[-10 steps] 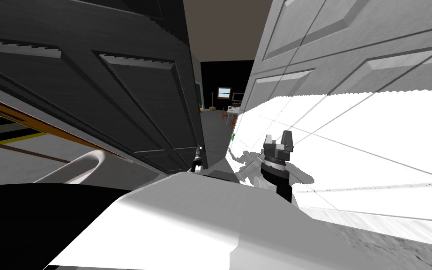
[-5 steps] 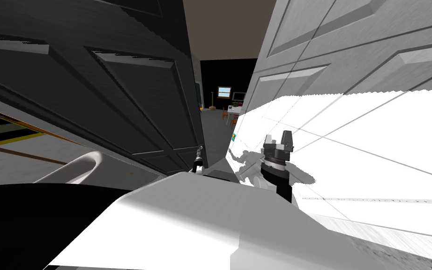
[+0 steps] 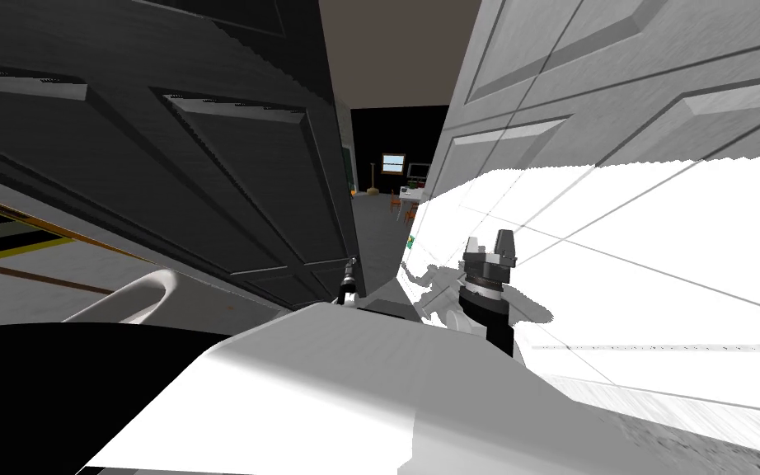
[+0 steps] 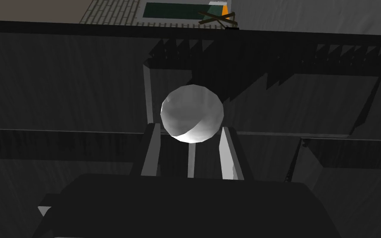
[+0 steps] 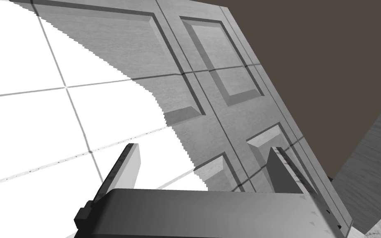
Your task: Push the door open
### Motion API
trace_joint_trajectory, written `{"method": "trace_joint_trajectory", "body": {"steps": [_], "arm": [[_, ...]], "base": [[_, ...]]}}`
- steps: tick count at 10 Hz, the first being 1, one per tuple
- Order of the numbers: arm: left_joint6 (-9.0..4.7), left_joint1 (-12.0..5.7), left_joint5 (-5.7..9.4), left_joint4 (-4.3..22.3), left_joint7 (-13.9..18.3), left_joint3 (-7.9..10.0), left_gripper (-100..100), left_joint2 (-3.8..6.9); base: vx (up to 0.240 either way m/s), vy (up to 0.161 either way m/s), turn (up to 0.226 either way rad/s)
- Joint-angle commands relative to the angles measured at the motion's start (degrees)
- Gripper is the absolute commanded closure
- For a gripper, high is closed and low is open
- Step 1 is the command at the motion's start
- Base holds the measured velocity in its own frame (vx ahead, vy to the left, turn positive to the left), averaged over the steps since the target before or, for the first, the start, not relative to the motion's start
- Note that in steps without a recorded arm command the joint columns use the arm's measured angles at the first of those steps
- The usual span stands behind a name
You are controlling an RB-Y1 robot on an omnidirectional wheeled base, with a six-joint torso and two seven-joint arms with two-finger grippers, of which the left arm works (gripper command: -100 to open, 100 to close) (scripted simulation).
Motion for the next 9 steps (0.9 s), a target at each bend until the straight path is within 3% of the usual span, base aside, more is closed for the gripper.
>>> {"method": "trace_joint_trajectory", "body": {"steps": [1, 2, 3, 6, 9], "arm": [[-0.84, -0.77, 1.69, -0.04, -1.15, 1.11, 100, 1.63], [-0.84, -0.77, 1.69, -0.04, -1.15, 1.11, 100, 1.63], [0.56, 0.7, 1.79, -2.32, -1.86, 0.79, -100, 2.28], [0.72, 0.81, 2.46, -2.71, -2.27, 0.93, -100, 2.21], [0.92, 0.94, 3.23, -3.16, -2.75, 1.09, -100, -1.24]], "base": [[0.138, 0.117, -0.011], [0.115, 0.084, 0.026], [-0.041, -0.053, 0.033], [-0.214, -0.137, 0.045], [-0.202, -0.166, 0.036]]}}
